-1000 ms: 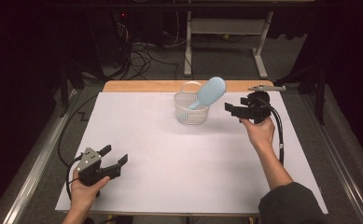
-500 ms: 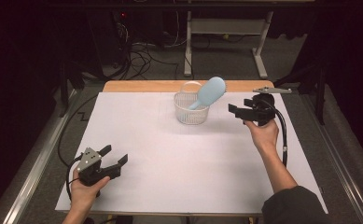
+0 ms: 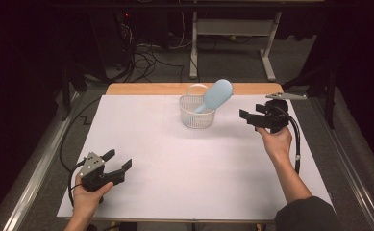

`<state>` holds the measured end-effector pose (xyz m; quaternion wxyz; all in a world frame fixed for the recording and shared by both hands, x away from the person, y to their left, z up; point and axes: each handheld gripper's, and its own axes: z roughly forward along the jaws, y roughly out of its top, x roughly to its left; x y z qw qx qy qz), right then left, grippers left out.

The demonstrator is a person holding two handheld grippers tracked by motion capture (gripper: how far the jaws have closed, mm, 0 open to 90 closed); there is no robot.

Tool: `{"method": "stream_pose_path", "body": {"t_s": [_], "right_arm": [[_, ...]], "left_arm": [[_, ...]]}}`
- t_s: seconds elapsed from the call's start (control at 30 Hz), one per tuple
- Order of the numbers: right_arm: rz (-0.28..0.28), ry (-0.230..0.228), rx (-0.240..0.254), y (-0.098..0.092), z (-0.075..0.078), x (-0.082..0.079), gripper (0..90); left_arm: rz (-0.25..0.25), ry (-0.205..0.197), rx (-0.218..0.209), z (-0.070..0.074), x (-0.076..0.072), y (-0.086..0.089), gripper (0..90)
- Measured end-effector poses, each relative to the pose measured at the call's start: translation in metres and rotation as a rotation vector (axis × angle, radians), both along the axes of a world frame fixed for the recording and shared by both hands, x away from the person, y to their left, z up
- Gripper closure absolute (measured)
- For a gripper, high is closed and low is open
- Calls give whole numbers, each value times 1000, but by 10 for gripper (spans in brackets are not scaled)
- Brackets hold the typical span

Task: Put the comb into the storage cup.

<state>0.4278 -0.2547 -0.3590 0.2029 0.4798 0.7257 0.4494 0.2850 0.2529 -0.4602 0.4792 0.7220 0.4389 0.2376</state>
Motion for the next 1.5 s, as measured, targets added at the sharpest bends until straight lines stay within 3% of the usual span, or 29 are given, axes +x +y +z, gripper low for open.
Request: {"method": "stream_pose_path", "body": {"t_s": [1.5], "right_arm": [[-2,-29,42,-27,-8,-30,269]], "left_arm": [[7,0,0,0,0,0,257]]}}
